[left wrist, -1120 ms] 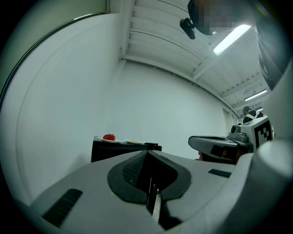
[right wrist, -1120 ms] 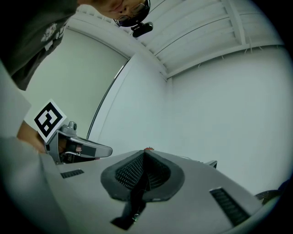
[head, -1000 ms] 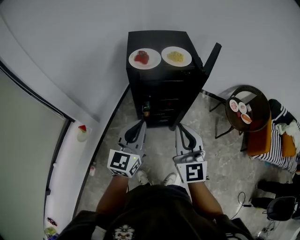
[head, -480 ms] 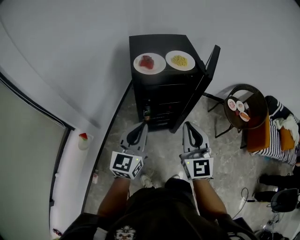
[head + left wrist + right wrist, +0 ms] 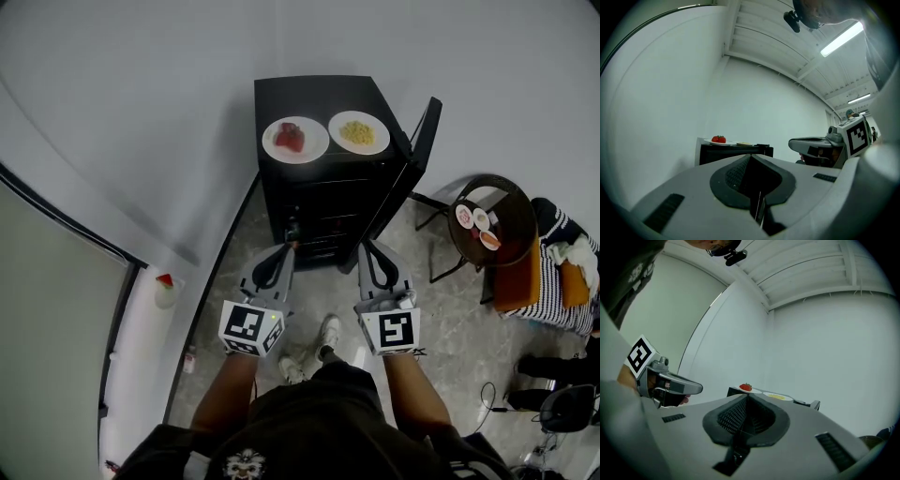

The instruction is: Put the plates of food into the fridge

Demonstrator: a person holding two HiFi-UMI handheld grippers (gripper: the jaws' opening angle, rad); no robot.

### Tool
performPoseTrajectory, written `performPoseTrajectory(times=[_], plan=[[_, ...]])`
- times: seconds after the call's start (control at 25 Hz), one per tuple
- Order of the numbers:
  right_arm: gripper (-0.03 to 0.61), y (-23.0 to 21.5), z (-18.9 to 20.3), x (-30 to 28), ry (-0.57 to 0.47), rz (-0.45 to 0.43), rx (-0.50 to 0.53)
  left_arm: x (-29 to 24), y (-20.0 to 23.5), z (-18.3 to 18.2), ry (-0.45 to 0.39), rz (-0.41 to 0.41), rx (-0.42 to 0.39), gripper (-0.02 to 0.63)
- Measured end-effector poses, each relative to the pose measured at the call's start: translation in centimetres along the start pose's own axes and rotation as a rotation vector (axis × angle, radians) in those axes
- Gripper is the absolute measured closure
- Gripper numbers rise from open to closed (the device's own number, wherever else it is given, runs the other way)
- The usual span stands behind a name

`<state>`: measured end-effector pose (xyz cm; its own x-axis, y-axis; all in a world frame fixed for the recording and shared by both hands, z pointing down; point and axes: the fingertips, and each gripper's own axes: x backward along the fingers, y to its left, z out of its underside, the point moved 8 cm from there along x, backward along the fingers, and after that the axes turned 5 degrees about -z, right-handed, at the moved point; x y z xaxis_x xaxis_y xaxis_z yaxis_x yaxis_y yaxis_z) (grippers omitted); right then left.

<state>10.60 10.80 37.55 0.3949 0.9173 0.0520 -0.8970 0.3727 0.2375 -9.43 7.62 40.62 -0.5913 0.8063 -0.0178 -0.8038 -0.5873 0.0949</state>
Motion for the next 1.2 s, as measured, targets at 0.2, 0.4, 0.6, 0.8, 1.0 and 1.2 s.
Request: performPoseTrajectory(times=[0.2, 0.4, 0.6, 0.8, 1.0, 1.2], plan=[[0.552, -2.6, 1.0, -2.3, 0.019, -0.021, -0.053, -2.9, 0.4, 0.1, 0.019, -0.019, -0.011, 0.604], [0.508, -5.2, 2.2, -4.4, 0.021, -0.023, -0.091, -5.7, 0.5, 0.4, 0.022, -0.026, 0.015, 0.604], [0.489, -7.6, 3.1, -6.6, -0.002, -0.046, -0.109, -8.4, 0.7, 0.5, 0.041, -0.054, 0.001, 0.604], [0.489, -10.0, 4.2, -8.6, -0.023, -0.072, -0.149, -10.9, 0.8, 0.4, 0.057, -0.099, -0.021, 0.604], [0.489, -11.3, 5.0, -10.2, -0.020, -0.107, -0.206, -12.2, 1.0, 0.5, 0.086, -0.125, -0.025, 0.604], [0.489, -12.5, 6.4, -11.2, 0.003, -0.110, -0.382, -12.1, 2.1, 1.0, 0.113, -0.161, -0.027, 0.604]])
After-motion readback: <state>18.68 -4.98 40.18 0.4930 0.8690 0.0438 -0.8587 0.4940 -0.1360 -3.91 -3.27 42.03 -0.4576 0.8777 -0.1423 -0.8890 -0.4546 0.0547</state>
